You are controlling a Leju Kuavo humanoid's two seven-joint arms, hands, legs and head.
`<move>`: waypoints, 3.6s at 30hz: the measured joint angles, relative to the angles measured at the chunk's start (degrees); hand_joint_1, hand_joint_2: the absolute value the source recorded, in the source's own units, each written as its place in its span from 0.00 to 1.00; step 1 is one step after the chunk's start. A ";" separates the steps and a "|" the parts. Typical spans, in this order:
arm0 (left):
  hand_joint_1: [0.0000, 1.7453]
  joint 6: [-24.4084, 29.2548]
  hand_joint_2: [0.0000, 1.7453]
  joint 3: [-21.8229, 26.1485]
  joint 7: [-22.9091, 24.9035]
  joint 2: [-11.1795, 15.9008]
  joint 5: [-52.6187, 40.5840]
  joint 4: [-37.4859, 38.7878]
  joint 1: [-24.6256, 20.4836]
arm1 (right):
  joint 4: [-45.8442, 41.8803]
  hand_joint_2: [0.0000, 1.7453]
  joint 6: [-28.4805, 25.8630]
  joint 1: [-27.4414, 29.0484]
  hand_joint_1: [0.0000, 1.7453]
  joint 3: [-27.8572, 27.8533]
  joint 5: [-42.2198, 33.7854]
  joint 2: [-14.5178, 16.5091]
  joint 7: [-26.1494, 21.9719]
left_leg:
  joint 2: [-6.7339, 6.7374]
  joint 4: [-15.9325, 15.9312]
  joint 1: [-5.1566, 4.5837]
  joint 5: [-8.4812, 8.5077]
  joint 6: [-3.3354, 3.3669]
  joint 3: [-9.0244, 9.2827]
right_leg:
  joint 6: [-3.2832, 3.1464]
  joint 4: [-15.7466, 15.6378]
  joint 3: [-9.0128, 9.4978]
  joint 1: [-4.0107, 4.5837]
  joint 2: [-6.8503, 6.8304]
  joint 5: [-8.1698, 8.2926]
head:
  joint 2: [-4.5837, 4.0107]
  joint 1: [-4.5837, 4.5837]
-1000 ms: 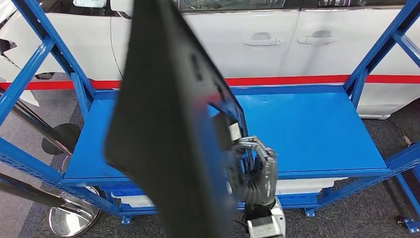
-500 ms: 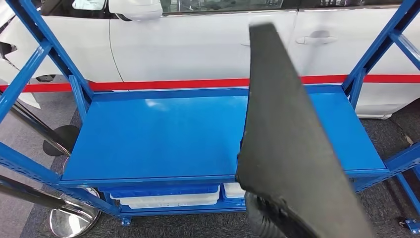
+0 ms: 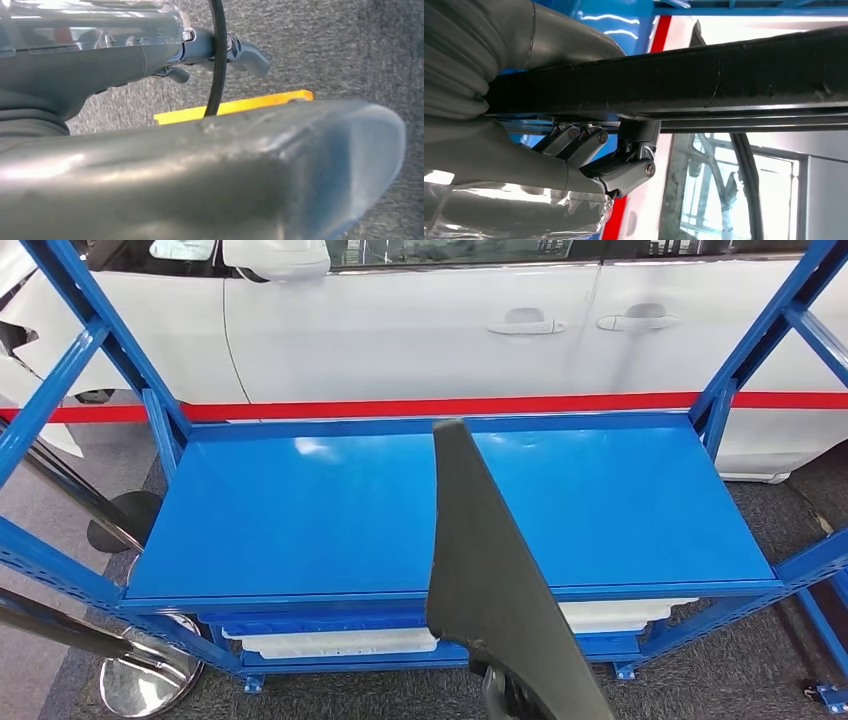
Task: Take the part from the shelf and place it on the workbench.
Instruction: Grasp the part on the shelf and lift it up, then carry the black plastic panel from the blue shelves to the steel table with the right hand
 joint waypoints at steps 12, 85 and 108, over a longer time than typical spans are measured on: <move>0.00 -0.96 0.00 -0.41 0.84 -0.29 -2.02 0.00 0.05 | 2.02 1.00 -1.99 0.61 1.00 2.10 -2.31 -2.43 -0.79 | 0.67 0.20 0.35 4.43 0.10 -4.94 | 1.64 0.59 5.88 -0.94 0.28 -5.03 | 0.00 0.02; 0.00 -1.25 0.00 -0.36 -0.61 1.57 -2.94 -0.28 0.16 | 1.75 1.00 3.18 2.40 1.00 1.72 -9.52 -4.07 -1.04 | 0.73 14.63 0.36 -5.50 -2.07 -5.36 | -1.60 0.06 -0.46 -0.17 0.60 -0.18 | 0.00 -0.10; 0.00 -2.16 0.00 0.04 -0.89 1.29 -2.85 -0.31 0.00 | 1.59 1.00 4.00 3.16 1.00 0.98 -9.51 -3.75 -0.46 | 4.79 -0.06 -0.09 -2.58 -1.51 2.43 | -0.17 0.76 0.54 -0.93 -1.10 -1.31 | 0.00 -0.09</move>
